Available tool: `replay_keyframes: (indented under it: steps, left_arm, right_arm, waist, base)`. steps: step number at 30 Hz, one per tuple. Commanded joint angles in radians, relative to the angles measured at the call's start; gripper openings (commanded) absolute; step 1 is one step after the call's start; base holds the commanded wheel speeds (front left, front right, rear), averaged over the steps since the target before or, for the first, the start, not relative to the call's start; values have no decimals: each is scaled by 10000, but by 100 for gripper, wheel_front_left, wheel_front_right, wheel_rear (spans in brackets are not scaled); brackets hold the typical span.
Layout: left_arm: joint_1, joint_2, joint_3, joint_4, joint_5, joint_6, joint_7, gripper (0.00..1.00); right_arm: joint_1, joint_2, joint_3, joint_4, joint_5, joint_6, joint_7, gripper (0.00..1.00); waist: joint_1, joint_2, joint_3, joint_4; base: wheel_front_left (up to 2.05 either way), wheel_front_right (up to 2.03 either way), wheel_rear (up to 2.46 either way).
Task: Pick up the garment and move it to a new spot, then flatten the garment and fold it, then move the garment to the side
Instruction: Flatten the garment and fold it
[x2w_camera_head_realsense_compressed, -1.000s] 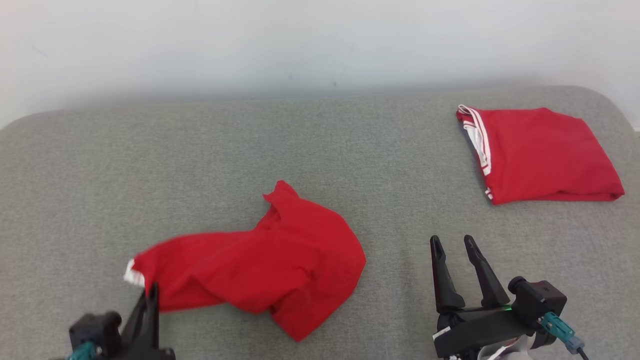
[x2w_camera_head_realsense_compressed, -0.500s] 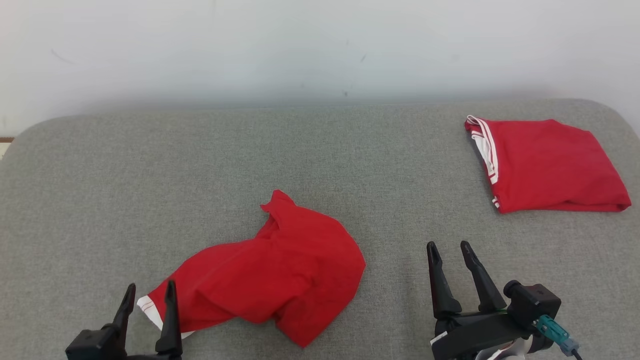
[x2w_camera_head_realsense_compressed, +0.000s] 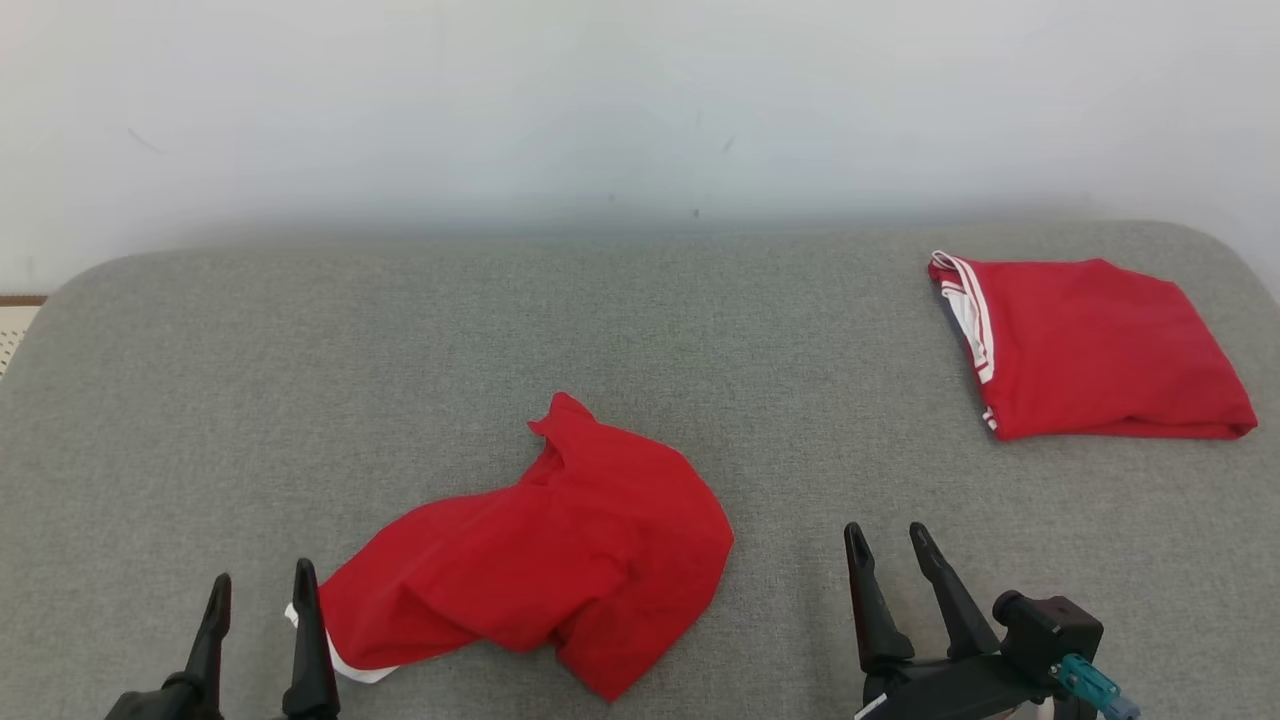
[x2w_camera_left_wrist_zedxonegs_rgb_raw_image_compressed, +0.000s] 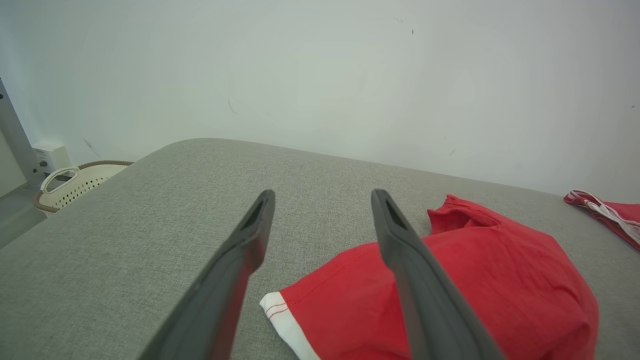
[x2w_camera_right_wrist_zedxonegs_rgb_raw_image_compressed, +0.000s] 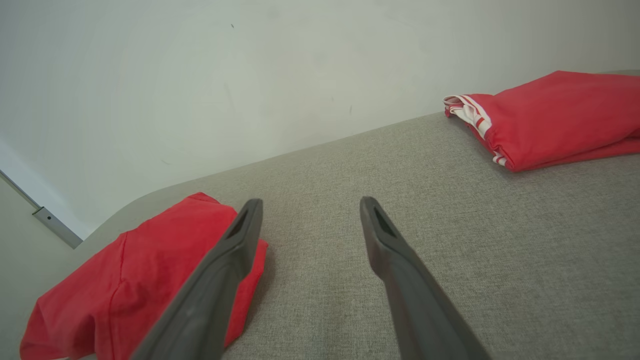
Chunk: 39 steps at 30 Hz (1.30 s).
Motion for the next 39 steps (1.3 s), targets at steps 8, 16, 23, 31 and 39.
replay_keyframes:
  steps: [8, 16, 23, 31, 39]
  left_arm:
    - [390, -434, 435, 25, 487, -461, -55, 100]
    - [302, -831, 546, 276, 714, -904, -49, 100]
    - [136, -1095, 575, 507, 911, -1250, -49, 100]
    - [-88, -1358, 715, 701, 1104, -1557, -49, 100]
    - [90, -1494, 999, 810, 1255, -1713, -49, 100]
  right_arm:
    - [54, -7, 259, 506, 432, 1, 216, 100]
    - [-740, -8, 1055, 1819, 1058, 1, 580, 100]
    - [-1702, -49, 1567, 3492, 1790, 1, 700, 100]
    - [-2784, -82, 2244, 5305, 2858, 1, 623, 38]
    - [-3345, -251, 2647, 5560, 3322, 1, 74, 0]
  waist:
    - [0, 0, -106, 249]
    - [0, 0, -113, 825]
    - [0, 0, 31, 1438]
    - [0, 0, 234, 1972]
    - [0, 0, 221, 1879]
  base:
    - [0, 0, 0]
    - [0, 0, 0]
    - [0, 0, 0]
    - [0, 0, 0]
    - [0, 0, 0]
